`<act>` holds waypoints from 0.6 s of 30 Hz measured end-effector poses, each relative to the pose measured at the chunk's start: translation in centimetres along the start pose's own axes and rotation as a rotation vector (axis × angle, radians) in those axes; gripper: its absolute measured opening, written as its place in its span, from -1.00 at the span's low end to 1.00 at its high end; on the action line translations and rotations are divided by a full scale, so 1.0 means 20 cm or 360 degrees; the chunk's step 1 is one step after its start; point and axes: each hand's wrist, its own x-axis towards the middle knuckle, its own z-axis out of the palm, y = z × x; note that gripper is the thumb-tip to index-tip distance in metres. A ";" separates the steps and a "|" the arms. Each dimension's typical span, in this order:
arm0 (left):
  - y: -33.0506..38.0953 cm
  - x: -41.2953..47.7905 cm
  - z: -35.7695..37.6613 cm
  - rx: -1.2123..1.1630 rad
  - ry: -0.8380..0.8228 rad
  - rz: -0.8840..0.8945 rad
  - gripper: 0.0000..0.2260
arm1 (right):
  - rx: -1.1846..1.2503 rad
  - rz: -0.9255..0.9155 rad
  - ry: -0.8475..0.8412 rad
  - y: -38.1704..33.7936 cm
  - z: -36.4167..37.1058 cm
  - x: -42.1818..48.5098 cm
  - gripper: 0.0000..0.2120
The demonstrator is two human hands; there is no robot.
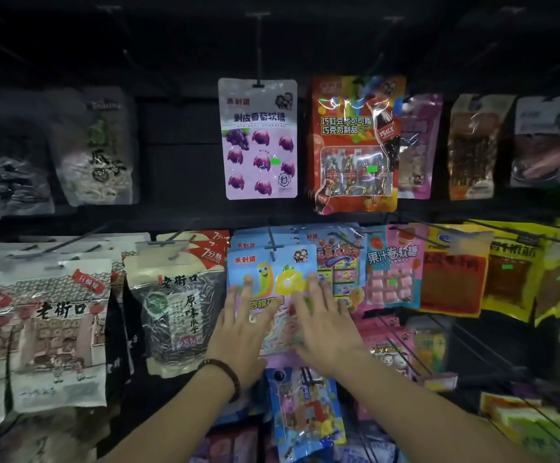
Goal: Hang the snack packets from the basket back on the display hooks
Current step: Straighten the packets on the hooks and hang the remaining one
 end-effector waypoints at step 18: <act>-0.02 0.24 0.15 -0.1052 0.0450 -0.0458 -0.08 | 0.0789 0.0221 0.0359 -0.01 0.16 0.20 -0.22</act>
